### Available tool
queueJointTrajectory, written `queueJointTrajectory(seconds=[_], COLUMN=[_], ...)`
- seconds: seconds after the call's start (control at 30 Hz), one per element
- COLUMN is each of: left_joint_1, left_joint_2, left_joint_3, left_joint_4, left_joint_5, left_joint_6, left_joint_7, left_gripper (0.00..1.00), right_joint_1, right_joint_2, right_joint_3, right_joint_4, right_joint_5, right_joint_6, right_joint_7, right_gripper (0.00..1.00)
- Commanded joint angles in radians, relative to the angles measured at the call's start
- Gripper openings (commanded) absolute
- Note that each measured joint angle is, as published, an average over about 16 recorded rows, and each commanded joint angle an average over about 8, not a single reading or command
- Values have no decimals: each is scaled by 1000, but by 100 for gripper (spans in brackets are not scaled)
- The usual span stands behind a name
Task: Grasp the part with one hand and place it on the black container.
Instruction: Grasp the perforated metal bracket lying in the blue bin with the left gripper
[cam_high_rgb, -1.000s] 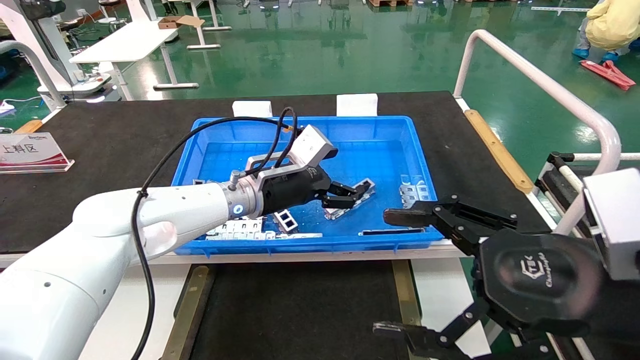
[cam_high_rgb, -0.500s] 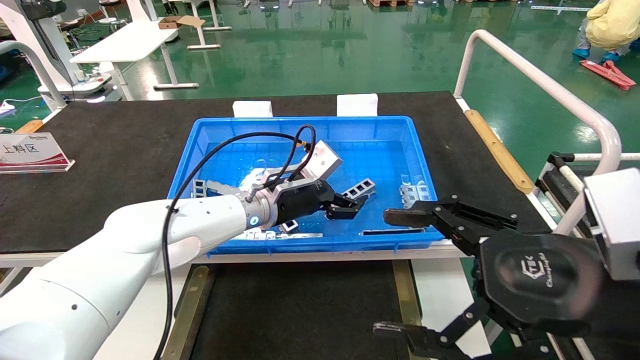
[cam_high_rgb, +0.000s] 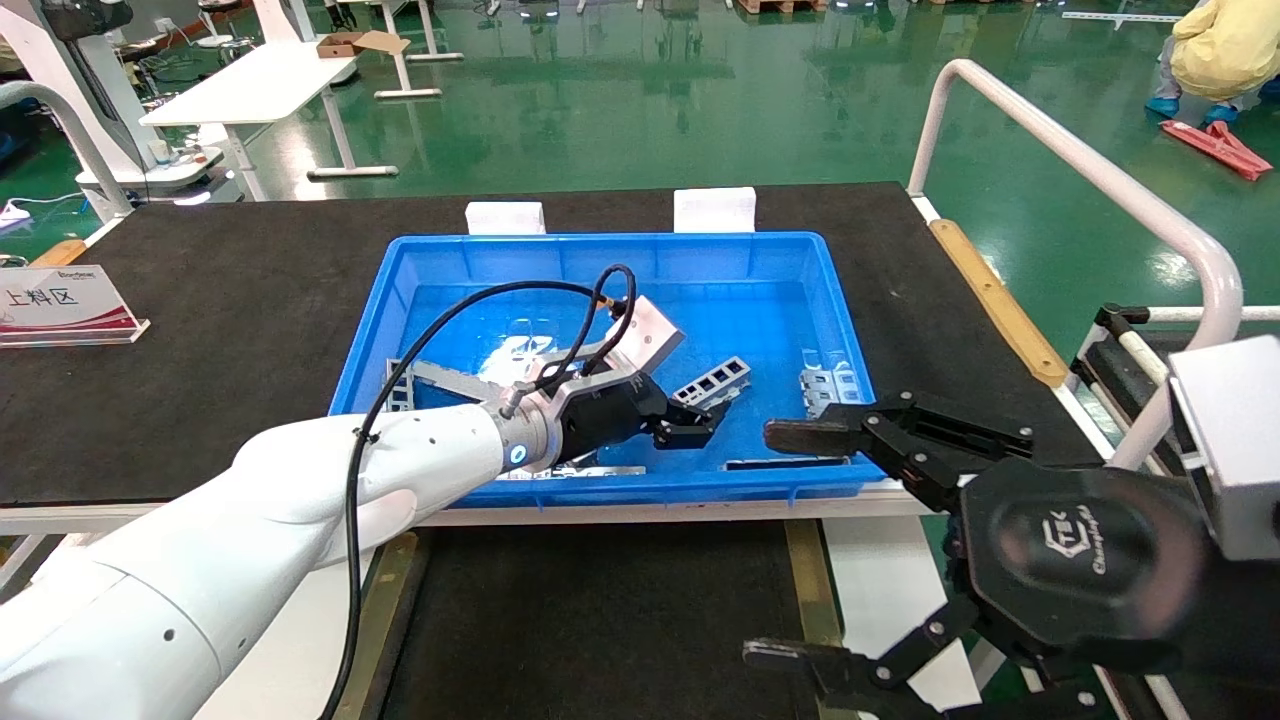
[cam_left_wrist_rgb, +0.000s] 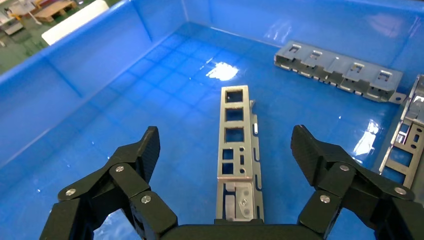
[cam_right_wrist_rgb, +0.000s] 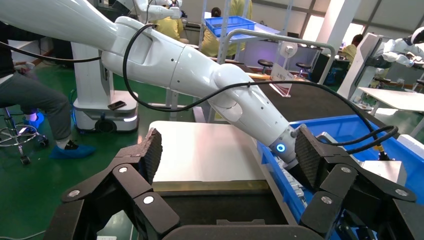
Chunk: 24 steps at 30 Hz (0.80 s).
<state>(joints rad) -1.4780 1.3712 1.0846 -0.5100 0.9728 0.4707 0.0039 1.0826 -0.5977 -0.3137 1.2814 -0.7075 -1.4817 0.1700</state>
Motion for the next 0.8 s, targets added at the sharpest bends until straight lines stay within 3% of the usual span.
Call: queueJointTrajectory(seconds=[0.03,0.8], left_joint_1=[1,-7], left_joint_2=[0,-2], left_joint_3=[20,148], left_joint_4=[1,22], left_joint_5=[-17,-175], left_joint_6=[-9,-49], left_joint_7=[-2,21], left_gripper=[0,0], right_joint_1=[0,0], right_joint_2=[0,0], right_joint_3=[0,-1], right_joint_4=[0,0], right_joint_5=[0,1], right_joint_6=[0,0], right_joint_7=[0,0], right_gripper=[0,0])
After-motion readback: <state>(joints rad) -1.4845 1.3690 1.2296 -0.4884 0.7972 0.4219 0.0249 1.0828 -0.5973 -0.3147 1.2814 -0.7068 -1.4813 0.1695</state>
